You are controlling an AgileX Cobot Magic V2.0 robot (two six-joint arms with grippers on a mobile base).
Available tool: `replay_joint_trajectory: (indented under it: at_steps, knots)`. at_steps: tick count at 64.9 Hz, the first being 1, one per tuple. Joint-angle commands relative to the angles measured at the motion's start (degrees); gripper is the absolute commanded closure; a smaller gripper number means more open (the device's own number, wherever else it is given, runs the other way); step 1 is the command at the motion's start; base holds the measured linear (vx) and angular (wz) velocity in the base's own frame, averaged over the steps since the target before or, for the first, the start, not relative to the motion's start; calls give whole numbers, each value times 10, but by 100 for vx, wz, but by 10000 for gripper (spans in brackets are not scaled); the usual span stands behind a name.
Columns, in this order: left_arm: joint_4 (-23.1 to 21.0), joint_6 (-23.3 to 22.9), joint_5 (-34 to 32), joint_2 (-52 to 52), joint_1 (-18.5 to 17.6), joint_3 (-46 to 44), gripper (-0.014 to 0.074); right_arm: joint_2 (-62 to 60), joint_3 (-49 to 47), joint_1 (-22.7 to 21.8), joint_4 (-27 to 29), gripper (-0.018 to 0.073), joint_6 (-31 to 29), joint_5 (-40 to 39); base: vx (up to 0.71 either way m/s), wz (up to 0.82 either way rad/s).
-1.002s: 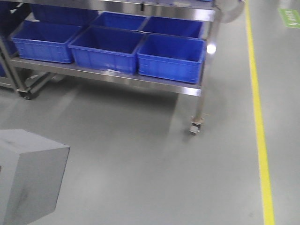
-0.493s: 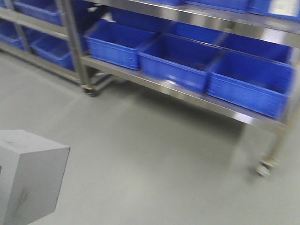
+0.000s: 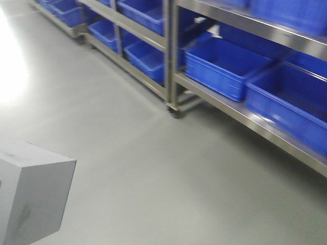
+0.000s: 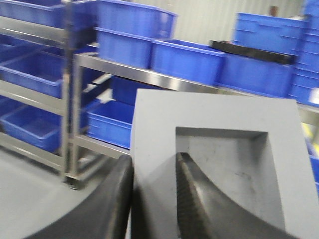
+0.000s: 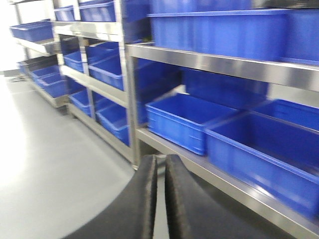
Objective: Sort gray base to blue bin
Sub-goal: 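Drive the base away from the table, turning toward the bin shelves, then drive down the aisle between the blue bin shelves carrying the block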
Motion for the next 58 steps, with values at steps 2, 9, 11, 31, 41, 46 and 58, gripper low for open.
replay_joint_trajectory:
  at_steps: [2,9,11,31,41,46,58]
  knots:
    - [-8,-2,-62,6,-4,-18,589,-5,-2,-2,-4,564,-4,-46,42,56]
    - [-8,-2,-62,6,-4,-18,589,-5,-2,-2,-4,564,-4,-46,41,53]
    - [-8,-2,-62,6,-4,-18,589,-5,-2,-2,-4,564,-4,-46,41,52]
    - [-8,-2,-62,6,-4,-18,589,-5,-2,-2,-4,564,-4,-46,40,50]
    - [-8,-2,-62,6,-4,-18,589,-5,-2,-2,-4,564,-4,-46,41,47]
    - [-8,-2,-62,6,-4,-18,589,-5,-2,-2,-4,564,-4,-46,42,45]
    - [-8,-2,-62,6,-4,-18,589,-5,-2,-2,-4,564,-4,-46,43,40]
